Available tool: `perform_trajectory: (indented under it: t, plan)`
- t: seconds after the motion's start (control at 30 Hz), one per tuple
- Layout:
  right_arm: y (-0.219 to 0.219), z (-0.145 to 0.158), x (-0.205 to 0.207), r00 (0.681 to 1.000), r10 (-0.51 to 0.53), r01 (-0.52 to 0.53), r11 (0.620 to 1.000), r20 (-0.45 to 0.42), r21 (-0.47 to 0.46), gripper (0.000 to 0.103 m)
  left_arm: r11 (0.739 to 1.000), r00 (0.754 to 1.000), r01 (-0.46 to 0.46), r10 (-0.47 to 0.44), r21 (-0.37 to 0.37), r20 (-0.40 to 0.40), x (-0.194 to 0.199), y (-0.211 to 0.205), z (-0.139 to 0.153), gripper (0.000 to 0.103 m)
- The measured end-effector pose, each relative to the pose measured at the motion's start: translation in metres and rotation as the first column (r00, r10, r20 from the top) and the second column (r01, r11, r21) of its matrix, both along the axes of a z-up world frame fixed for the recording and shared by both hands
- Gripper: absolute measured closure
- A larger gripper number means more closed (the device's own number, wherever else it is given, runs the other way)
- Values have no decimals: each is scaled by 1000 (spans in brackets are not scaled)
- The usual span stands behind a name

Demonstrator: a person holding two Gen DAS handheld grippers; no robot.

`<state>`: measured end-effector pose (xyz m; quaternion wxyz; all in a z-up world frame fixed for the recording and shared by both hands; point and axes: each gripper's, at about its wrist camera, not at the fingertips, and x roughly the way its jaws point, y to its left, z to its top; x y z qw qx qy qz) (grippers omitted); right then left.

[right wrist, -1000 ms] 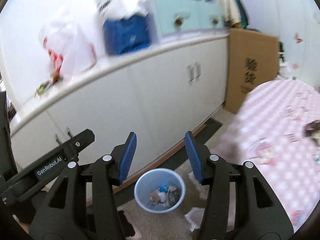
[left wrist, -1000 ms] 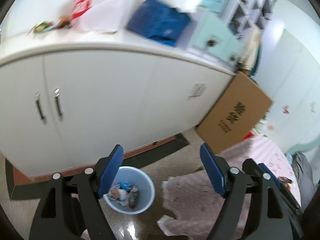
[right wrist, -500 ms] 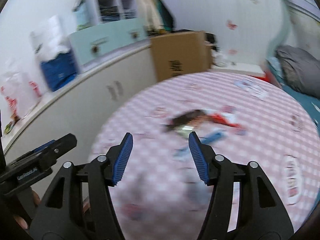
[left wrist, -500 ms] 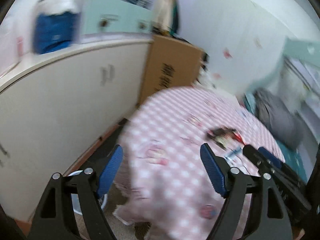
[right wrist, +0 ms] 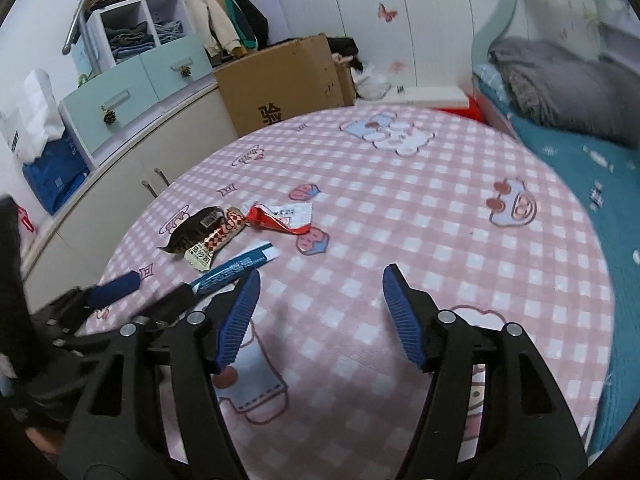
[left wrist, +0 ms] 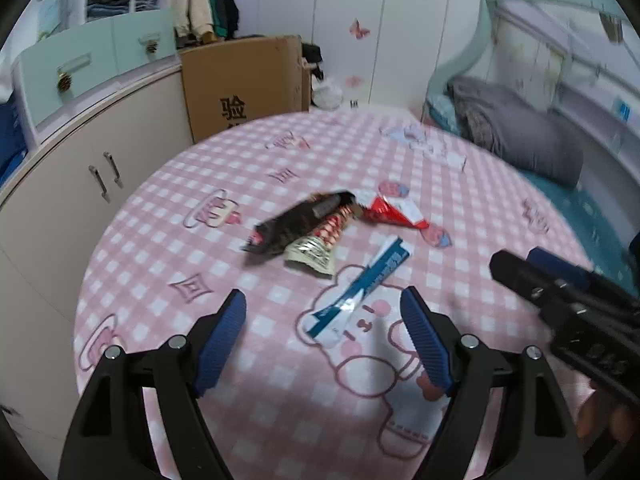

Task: Collect trash
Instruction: 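Grasp the blue strip with the left tool, then grasp the dark snack wrapper with the right tool while the left tool holds the blue strip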

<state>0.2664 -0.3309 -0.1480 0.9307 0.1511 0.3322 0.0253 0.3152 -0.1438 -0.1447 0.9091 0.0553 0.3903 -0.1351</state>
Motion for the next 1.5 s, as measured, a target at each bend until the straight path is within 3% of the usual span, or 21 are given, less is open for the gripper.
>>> perform_trajectory:
  t: [0.1,0.13,0.17,0.2,0.27,0.3,0.5,0.7,0.83,0.97,1.1,1.23,1.33,1.43,1.5]
  plan:
    - [-4,-1,4,1000,5,-5,1000,-12,3,39,1000,1000,8,-8,18,-28,7,-9,-3,29]
    - [-4,0,5,1000,8,-8,1000,-13,0,38,999,999,9,-8,32,-38,11,-12,-4,35]
    - [-5,0,7,1000,10,-10,1000,-13,-4,38,999,998,13,-10,51,-59,15,-16,-7,49]
    - [-5,0,8,1000,13,-13,1000,-14,-5,37,998,997,14,-9,62,-78,18,-17,-9,53]
    - [-5,0,10,1000,18,-19,1000,-19,-3,37,998,997,18,-14,58,-75,17,-17,-8,89]
    - [-4,0,11,1000,19,-19,1000,-18,-3,37,998,997,25,-21,51,-81,16,-16,-7,91]
    - [1,6,15,999,34,-34,999,1,10,37,995,999,24,-27,-93,-30,4,5,12,92]
    - [20,15,34,996,92,-91,994,-3,52,37,974,999,-40,43,-223,8,2,47,35,92]
    - [39,18,50,991,134,-132,988,-20,78,37,956,987,-143,157,-255,38,2,79,45,92]
    - [65,22,74,983,178,-173,980,-48,98,37,940,962,-243,266,-241,68,4,105,48,92]
    - [90,21,97,975,201,-193,977,-93,89,37,928,951,-279,302,-247,62,8,125,44,92]
    - [113,13,116,971,191,-191,982,-146,13,38,918,947,-298,320,-263,42,14,143,37,92]
    - [124,7,126,971,172,-182,982,-168,-43,43,909,943,-311,330,-277,25,19,157,30,92]
    - [134,5,132,975,148,-170,977,-168,-127,55,902,940,-323,340,-288,11,18,172,24,92]
    - [140,4,135,976,134,-166,969,-172,-185,69,894,937,-333,349,-301,0,17,183,20,92]
